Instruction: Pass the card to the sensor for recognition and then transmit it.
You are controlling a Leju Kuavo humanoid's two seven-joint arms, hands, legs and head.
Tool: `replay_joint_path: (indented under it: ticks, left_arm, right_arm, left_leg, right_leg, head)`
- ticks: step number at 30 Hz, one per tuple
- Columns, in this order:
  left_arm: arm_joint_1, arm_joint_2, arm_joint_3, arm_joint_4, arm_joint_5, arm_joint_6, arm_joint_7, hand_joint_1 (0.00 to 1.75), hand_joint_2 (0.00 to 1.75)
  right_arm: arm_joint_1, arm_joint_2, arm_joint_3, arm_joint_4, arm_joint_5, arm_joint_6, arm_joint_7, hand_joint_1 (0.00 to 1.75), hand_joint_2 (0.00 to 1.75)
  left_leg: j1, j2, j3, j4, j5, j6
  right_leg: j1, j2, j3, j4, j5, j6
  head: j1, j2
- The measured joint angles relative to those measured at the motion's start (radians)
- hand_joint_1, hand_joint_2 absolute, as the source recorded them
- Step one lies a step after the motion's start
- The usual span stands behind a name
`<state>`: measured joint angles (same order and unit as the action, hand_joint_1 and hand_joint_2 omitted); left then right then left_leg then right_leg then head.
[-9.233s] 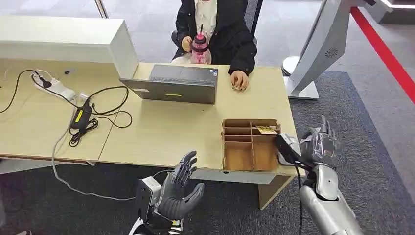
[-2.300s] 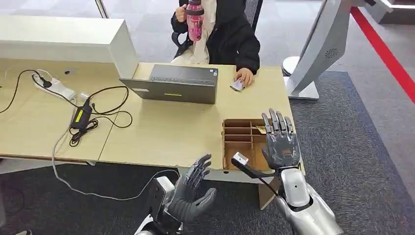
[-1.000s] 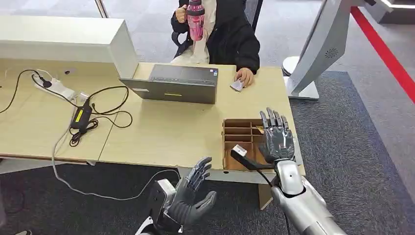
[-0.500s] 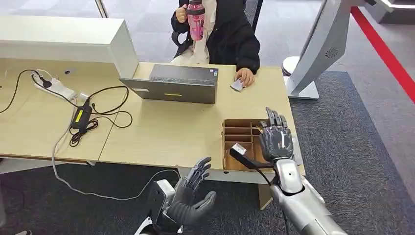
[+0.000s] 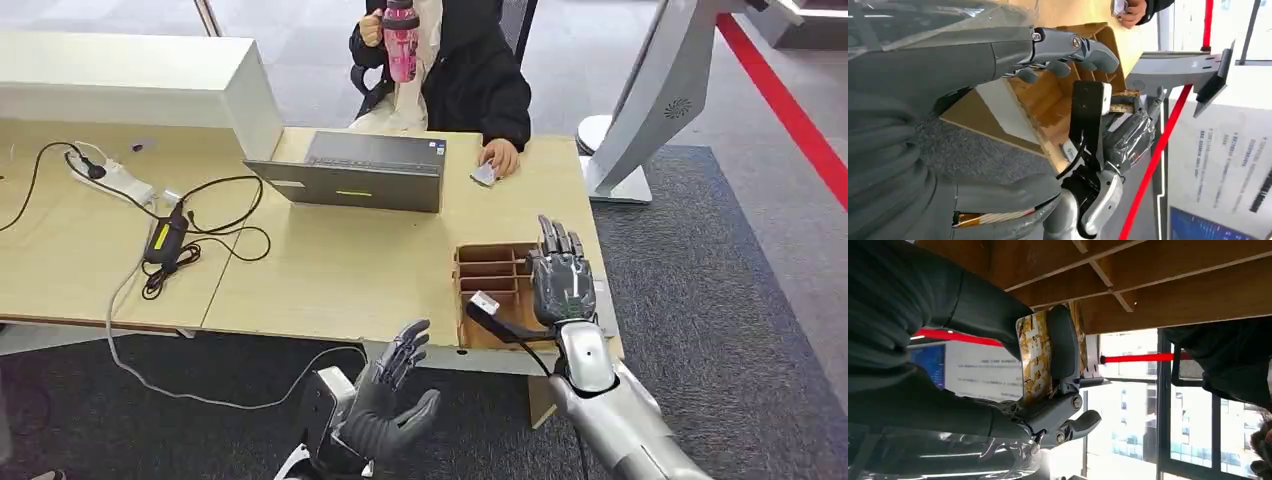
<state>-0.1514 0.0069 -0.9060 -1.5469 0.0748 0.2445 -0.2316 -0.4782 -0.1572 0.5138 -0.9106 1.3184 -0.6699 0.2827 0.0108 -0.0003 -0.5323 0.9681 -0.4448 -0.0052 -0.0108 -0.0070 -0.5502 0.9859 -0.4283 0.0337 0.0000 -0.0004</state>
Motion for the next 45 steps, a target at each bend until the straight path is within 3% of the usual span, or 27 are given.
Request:
replay_joint_path:
  ticks: [10, 30, 39, 45]
  left_arm:
    - [-0.003, -0.003, 0.0, 0.003, 0.006, -0.03, -0.016, 0.0, 1.75]
    - [-0.013, -0.011, -0.001, 0.011, 0.011, -0.047, -0.035, 0.0, 1.75]
    - [-0.032, -0.018, -0.01, 0.013, 0.032, -0.063, -0.038, 0.0, 1.75]
    - [-0.051, -0.023, -0.012, 0.028, 0.044, -0.11, -0.035, 0.0, 1.75]
  right_arm:
    - [-0.007, -0.003, 0.004, -0.03, 0.042, -0.017, 0.021, 1.75, 1.75]
    - [-0.054, -0.026, 0.007, -0.127, 0.076, 0.036, 0.014, 1.75, 1.75]
    - [-0.208, -0.015, 0.039, -0.104, 0.069, 0.134, -0.026, 1.75, 1.75]
    - [-0.37, 0.006, 0.075, 0.026, -0.013, 0.166, -0.054, 1.75, 1.75]
  left_leg:
    - [0.0, 0.0, 0.0, 0.0, 0.0, 0.0]
    - [0.0, 0.0, 0.0, 0.0, 0.0, 0.0]
    - [0.0, 0.0, 0.0, 0.0, 0.001, 0.0]
    - [0.0, 0.0, -0.001, 0.0, 0.001, 0.0]
  right_leg:
    - [0.0, 0.0, 0.0, 0.0, 0.0, 0.0]
    - [0.0, 0.0, 0.0, 0.0, 0.0, 0.0]
    - [0.0, 0.0, 0.0, 0.0, 0.001, 0.0]
    - [0.0, 0.0, -0.001, 0.001, 0.001, 0.0]
  head:
    - [0.0, 0.0]
    - [0.0, 0.0]
    - [0.0, 0.0]
    - [0.0, 0.0]
